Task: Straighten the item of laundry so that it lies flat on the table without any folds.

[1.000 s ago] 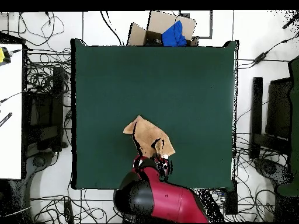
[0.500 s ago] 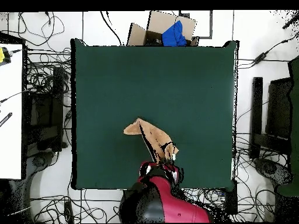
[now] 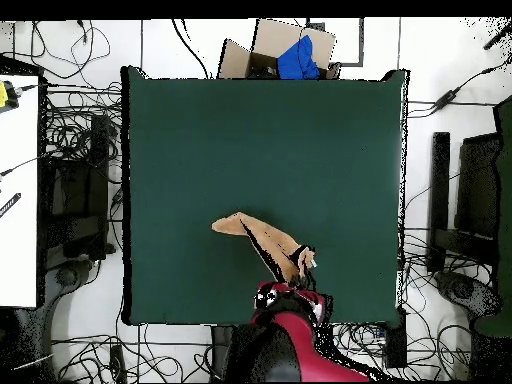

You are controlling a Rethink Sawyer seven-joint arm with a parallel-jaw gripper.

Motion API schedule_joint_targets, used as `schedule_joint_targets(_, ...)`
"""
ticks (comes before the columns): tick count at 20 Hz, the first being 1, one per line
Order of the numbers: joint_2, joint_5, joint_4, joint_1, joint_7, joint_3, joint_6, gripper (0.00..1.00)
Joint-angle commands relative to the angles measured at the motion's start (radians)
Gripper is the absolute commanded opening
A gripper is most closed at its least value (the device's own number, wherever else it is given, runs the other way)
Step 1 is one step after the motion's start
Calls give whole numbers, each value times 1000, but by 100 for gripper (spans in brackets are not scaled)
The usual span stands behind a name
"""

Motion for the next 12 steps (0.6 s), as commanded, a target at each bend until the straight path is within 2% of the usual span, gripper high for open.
schedule_joint_targets(1, -72, -32, 80, -29, -32, 33, 147, 0)
schedule_joint_targets(12, -188, -40, 53, -55, -121, -7, 307, 0)
